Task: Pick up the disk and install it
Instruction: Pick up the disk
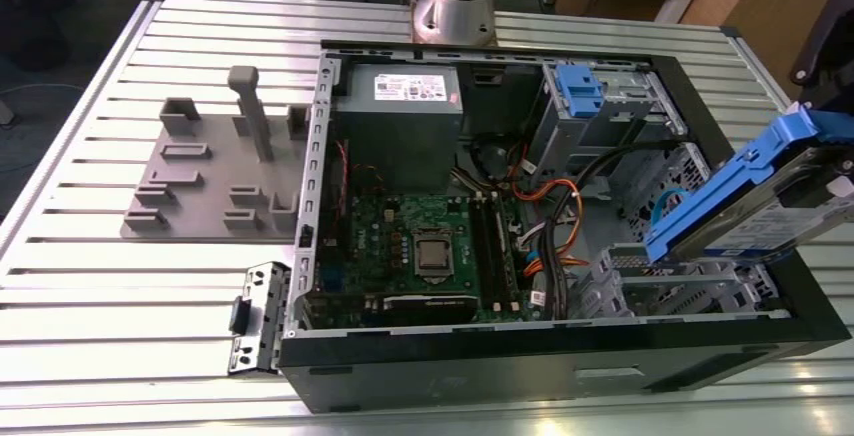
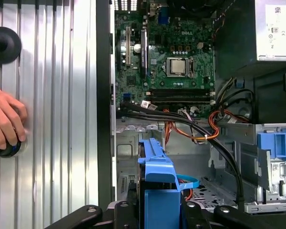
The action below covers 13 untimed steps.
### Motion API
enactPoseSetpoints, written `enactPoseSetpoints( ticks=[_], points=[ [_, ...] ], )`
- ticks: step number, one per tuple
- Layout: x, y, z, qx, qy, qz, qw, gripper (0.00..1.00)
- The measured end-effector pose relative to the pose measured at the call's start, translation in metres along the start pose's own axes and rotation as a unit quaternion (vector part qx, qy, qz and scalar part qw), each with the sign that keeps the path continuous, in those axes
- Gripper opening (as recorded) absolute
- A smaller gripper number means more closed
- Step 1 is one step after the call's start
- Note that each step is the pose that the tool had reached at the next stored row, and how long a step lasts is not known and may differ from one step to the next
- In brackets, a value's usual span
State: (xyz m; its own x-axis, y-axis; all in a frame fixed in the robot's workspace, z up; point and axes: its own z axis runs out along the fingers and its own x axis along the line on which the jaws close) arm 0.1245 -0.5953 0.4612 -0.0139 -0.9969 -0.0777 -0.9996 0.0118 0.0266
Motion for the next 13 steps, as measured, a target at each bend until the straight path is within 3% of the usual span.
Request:
enactPoseSetpoints(
  ticks=[6,13],
  points=[
    [0.0005,-0.0002,0.0066,0.0000,-0.0001,0.000,1.00000,0.36],
    [0.0007,0.0025,0.0082,0.0000,0.0000,0.000,1.00000,0.36]
  ],
)
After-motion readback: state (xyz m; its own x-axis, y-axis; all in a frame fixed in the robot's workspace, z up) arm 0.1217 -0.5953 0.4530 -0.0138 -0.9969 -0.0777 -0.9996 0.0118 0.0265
